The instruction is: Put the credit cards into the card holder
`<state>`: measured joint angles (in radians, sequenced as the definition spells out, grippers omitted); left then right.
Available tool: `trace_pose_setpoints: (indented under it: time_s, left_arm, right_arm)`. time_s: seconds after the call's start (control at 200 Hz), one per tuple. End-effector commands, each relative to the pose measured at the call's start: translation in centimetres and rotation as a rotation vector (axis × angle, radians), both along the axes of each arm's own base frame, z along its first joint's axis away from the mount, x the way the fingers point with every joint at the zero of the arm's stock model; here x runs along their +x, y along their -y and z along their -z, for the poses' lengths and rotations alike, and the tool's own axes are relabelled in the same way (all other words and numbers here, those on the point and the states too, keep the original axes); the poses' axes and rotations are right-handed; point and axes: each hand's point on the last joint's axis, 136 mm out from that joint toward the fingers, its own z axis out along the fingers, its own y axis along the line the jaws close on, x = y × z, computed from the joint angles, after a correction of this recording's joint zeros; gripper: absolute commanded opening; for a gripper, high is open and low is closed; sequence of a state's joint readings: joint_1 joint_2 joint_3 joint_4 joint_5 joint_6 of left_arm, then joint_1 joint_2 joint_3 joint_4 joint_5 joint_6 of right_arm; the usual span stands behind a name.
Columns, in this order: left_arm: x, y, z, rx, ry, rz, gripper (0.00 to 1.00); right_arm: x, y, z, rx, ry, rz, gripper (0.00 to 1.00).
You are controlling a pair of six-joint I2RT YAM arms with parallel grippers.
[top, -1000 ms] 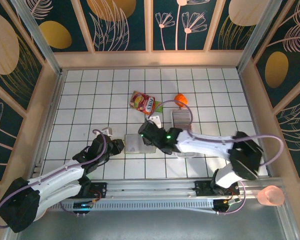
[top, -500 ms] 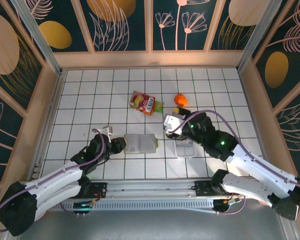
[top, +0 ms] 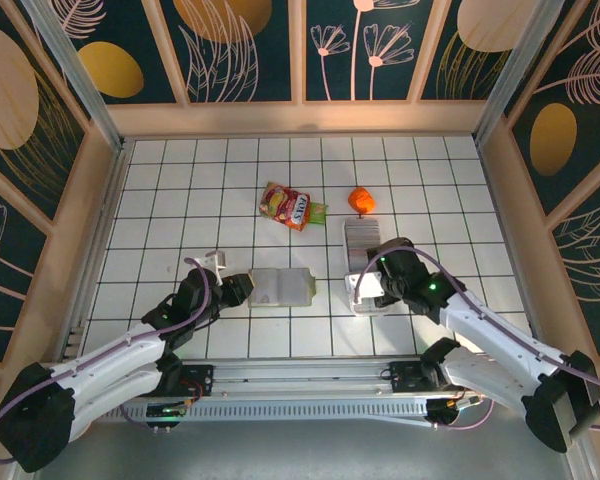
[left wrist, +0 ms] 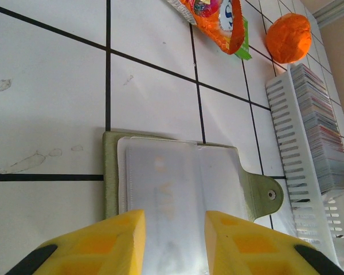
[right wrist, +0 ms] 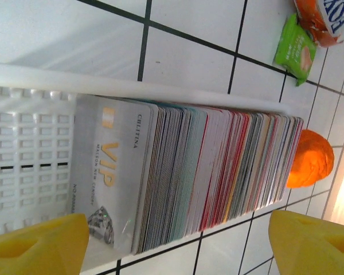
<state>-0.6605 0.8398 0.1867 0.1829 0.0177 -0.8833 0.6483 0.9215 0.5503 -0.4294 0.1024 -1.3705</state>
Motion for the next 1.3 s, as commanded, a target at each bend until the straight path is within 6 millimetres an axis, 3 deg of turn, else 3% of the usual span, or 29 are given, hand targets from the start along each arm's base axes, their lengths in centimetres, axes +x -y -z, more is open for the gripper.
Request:
trace_pose_setpoints:
  time_s: [0.0,0.596,0.821,1.291]
  left_arm:
    - [0.1,0.1,-0.1,0.010,0.024,0.014,0.32]
    - [-0.5,-0.2,1.1,0.013,0.010,0.018,0.31]
    - [-0.8,-0.2,1.3,0.008,0.004,0.026,0.30]
    - [-0.9,-0.3,1.3,-0.002,0.003,0.017,0.29]
  right_arm:
    - [0.9,-0.5,0.7,-0.039,0.051,-0.069,0.83]
    - [1.4,-1.8,3.7,-0.086,0.041,-0.119,0.83]
    - [2.5,-1.9,2.8,-0.079,0.075,-0.089,0.82]
    - [2.8,-1.5,2.1,-0.110,0.079,-0.076,0.57]
